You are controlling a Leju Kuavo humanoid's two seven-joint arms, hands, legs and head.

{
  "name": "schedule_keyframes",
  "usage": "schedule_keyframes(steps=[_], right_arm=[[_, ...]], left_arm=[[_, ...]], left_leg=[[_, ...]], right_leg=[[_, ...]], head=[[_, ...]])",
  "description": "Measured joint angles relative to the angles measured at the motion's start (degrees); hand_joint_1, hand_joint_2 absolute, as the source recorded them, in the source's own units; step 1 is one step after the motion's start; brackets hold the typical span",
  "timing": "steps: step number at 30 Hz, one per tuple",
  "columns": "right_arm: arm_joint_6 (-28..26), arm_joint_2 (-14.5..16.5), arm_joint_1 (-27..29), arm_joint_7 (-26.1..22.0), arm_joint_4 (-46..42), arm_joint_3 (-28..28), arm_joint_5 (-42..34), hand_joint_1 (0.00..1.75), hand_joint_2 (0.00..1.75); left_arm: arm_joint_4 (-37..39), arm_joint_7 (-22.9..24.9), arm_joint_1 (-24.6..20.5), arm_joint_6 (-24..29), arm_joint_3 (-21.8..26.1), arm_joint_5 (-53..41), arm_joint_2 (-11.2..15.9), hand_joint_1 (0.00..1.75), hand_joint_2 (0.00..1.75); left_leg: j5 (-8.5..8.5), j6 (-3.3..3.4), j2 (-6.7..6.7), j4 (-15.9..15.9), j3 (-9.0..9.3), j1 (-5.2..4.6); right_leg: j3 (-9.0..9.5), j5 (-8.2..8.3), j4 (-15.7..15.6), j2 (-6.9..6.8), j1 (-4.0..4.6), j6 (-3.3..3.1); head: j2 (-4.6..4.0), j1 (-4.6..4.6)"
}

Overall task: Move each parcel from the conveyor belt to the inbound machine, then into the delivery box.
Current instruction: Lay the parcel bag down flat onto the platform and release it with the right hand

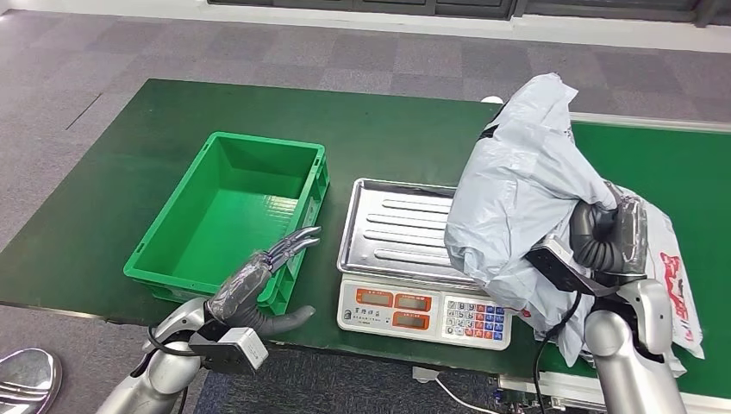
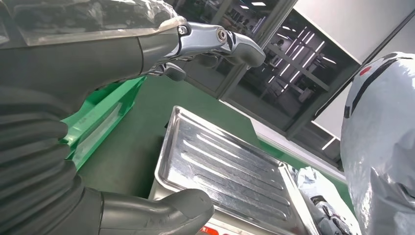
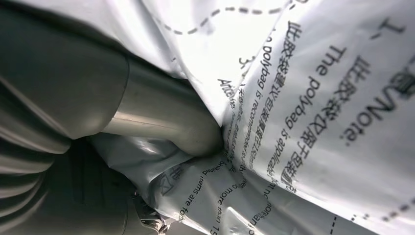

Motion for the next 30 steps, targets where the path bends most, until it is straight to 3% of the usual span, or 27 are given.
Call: schedule_keyframes(steps=[24, 30], right_arm=[[3.27, -0.17, -0.22, 2.35, 2.38, 2.35, 4.32, 1.75, 1.75], [4.74, -0.17, -6.38, 4.26, 6.91, 4.86, 5.77, 1.75, 1.75]], left_arm=[[1.98, -2.02, -2.05, -0.37, 0.05, -0.04, 0.02, 0.00, 1.75], [2.96, -2.39, -3.77, -0.80, -0.09, 0.00, 0.01, 0.00, 1.75]], left_leg=[[0.01, 0.00, 0.00, 0.00, -0.02, 0.00], [0.06, -0.02, 0.07, 0.00, -0.02, 0.00]], right_leg=[[-0.01, 0.00, 0.00, 0.00, 0.00, 0.00], [-0.06, 0.06, 0.01, 0.07, -0.01, -0.02]], head=[[0.00, 0.00], [0.00, 0.00]])
